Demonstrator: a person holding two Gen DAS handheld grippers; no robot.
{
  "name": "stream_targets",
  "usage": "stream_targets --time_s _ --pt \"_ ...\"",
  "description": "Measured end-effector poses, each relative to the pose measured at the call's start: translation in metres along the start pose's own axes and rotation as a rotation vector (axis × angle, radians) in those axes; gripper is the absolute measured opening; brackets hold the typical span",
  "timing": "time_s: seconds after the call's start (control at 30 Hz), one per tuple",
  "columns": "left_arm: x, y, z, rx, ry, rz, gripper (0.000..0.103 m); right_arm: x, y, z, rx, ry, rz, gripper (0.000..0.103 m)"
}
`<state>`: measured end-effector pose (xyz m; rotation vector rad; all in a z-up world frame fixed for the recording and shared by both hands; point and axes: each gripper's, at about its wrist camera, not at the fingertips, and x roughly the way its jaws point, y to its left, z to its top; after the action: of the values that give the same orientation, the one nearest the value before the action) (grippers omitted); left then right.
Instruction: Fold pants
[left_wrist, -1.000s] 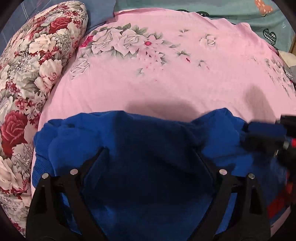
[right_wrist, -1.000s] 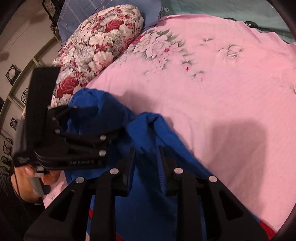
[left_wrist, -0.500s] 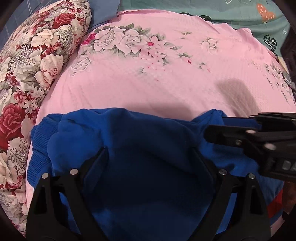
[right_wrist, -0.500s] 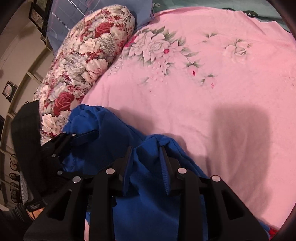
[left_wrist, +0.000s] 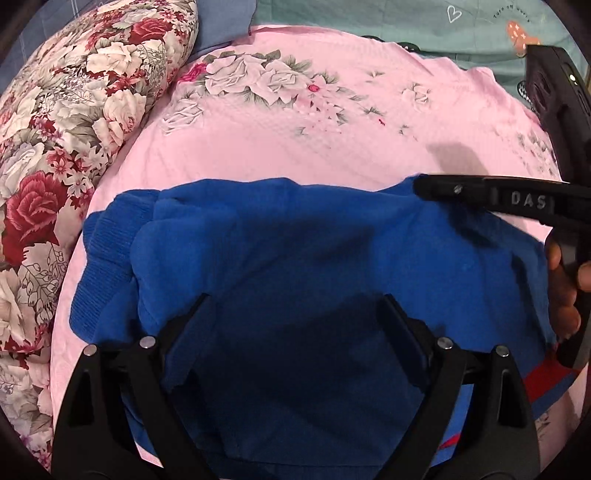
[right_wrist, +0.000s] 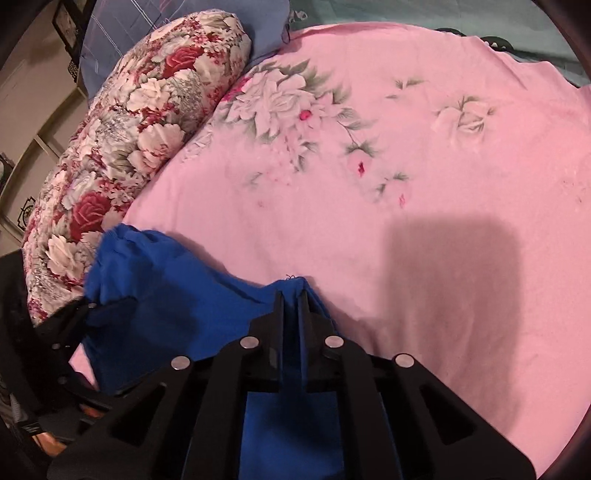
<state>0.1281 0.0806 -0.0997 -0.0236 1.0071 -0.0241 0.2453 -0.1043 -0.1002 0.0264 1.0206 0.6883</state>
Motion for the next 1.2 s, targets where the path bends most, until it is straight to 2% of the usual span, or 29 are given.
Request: stream_targets --time_s 0.1,0.17,0.23,0.3,0.33,0.4,0.43,0.47,0.53,0.57,0.63,0.67,0.7,0.77,0.8,0.87,0.93,0.97,1.0,1.03,1.07,1.1,1.13,1.17,1.2 --pt "-0.011 0.006 0.002 -0.022 -0.011 -0.016 0.091 -0.037 -0.010 0.001 0.035 -0.118 -0.055 0.020" --pt "-0.024 0.009 0.006 -0.026 -0.054 -0.009 0.091 -0.053 -0.015 -0.005 0.059 -0.138 -0.047 0.020" --pt "-0.034 0.011 0.012 -0.031 -0.102 -0.008 0.091 -0.058 -0.008 -0.014 0.036 -0.114 -0.008 0.019" --pt "-0.031 0.013 0.018 -0.029 -0.099 0.028 0.091 -0.048 0.004 -0.027 -0.012 -0.040 0.058 0.019" --pt "-0.022 0.017 0.021 -0.035 -0.079 0.053 0.091 -0.041 0.007 -0.033 -0.030 -0.006 0.050 0.019" --pt "-0.002 0.026 0.024 -0.066 -0.026 0.103 0.090 -0.034 -0.003 -0.041 -0.025 0.021 -0.018 0.018" --pt "0.005 0.028 0.024 -0.064 -0.010 0.123 0.090 -0.036 -0.024 -0.043 0.009 0.004 -0.047 0.003" --pt "0.004 0.027 0.024 -0.051 -0.011 0.135 0.090 -0.044 -0.046 -0.044 0.068 -0.034 -0.065 0.000" --pt "-0.008 0.020 0.025 -0.049 -0.033 0.149 0.090 -0.073 -0.076 -0.049 0.197 -0.144 -0.295 0.007" --pt "-0.014 0.019 0.026 -0.060 -0.045 0.134 0.090 -0.085 -0.079 -0.054 0.214 -0.174 -0.227 0.007" --pt "-0.030 0.014 0.030 -0.073 -0.081 0.077 0.090 -0.094 -0.065 -0.062 0.193 -0.172 -0.090 0.007" --pt "-0.035 0.010 0.034 -0.068 -0.103 0.052 0.091 -0.095 -0.051 -0.067 0.151 -0.158 -0.064 0.007" --pt "-0.038 0.006 0.038 -0.057 -0.122 0.039 0.093 -0.093 -0.042 -0.069 0.126 -0.145 -0.047 0.018" --pt "-0.030 -0.004 0.049 -0.034 -0.124 0.083 0.093 -0.083 -0.032 -0.078 0.118 -0.096 -0.027 0.030" --pt "-0.021 -0.004 0.053 -0.031 -0.104 0.102 0.093 -0.077 -0.034 -0.082 0.135 -0.062 -0.031 0.030" --pt "0.009 0.007 0.054 -0.052 -0.018 0.205 0.093 -0.071 -0.048 -0.088 0.169 -0.030 -0.070 0.030" --pt "0.025 0.019 0.050 -0.063 0.007 0.221 0.092 -0.094 -0.083 -0.105 0.271 -0.046 0.002 0.027" --pt "0.025 0.019 0.048 -0.049 0.001 0.222 0.092 -0.111 -0.101 -0.114 0.320 -0.067 -0.008 0.024" --pt "0.021 0.016 0.047 -0.042 -0.007 0.221 0.092 -0.126 -0.114 -0.121 0.353 -0.105 -0.034 0.015" --pt "0.015 0.014 0.047 -0.053 -0.019 0.216 0.092 -0.153 -0.132 -0.132 0.397 -0.172 -0.133 0.011" --pt "0.005 0.012 0.048 -0.074 -0.035 0.184 0.092 -0.170 -0.137 -0.139 0.428 -0.207 -0.276 0.025" --pt "-0.001 0.012 0.047 -0.090 -0.046 0.145 0.092 -0.191 -0.140 -0.148 0.445 -0.259 -0.336 0.026" --pt "-0.011 0.009 0.045 -0.101 -0.059 0.083 0.092 -0.202 -0.142 -0.156 0.451 -0.283 -0.265 0.026" --pt "-0.015 0.006 0.043 -0.095 -0.062 0.057 0.092 -0.210 -0.139 -0.165 0.452 -0.294 -0.157 0.026" --pt "-0.017 0.003 0.040 -0.084 -0.060 0.050 0.092 -0.213 -0.135 -0.173 0.438 -0.284 -0.102 0.031"
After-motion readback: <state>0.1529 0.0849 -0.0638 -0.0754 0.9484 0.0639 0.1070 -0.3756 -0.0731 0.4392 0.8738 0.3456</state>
